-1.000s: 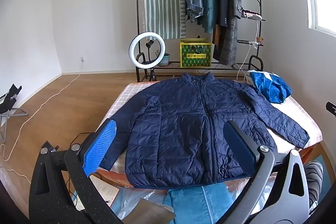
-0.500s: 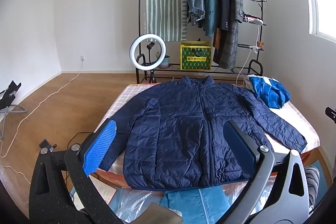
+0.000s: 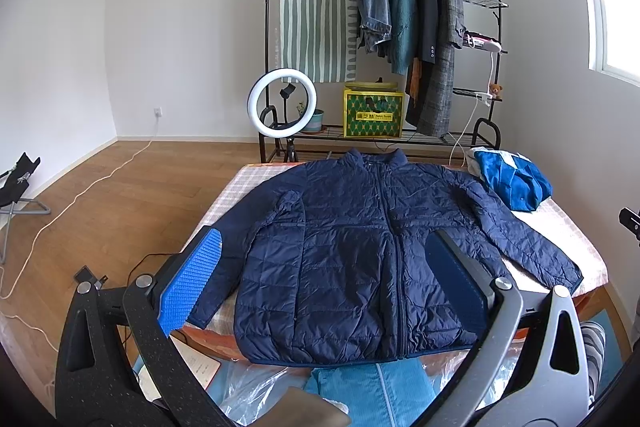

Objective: Fold large clothes

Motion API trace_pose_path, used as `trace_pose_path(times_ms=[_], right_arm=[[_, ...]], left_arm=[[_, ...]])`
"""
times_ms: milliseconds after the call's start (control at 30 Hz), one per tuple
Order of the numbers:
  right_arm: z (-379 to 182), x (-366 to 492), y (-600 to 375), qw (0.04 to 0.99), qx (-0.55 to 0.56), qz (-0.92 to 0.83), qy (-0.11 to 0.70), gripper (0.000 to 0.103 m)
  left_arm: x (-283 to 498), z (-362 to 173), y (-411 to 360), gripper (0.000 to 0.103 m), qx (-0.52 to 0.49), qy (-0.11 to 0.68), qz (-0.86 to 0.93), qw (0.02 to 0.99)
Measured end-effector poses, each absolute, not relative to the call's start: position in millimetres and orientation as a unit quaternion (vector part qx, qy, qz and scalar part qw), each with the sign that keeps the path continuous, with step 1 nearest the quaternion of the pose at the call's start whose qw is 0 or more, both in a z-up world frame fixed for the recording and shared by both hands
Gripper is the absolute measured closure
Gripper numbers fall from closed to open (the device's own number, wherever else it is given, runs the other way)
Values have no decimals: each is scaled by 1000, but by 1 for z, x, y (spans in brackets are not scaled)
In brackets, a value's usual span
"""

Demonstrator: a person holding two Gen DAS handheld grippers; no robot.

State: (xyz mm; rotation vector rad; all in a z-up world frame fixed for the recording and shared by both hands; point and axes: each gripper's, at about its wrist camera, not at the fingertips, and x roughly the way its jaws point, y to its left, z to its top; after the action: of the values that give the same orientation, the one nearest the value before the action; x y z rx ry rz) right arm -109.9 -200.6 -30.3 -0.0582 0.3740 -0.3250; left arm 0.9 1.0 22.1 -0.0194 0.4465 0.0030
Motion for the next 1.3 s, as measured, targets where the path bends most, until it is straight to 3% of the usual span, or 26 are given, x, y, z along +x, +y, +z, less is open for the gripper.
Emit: trace_pose_path(times_ms=[1300], right_arm=[[-32, -109, -202, 970, -17, -154, 188, 0]], left_arm=[[-1, 26, 0, 0, -10, 216, 1, 976]])
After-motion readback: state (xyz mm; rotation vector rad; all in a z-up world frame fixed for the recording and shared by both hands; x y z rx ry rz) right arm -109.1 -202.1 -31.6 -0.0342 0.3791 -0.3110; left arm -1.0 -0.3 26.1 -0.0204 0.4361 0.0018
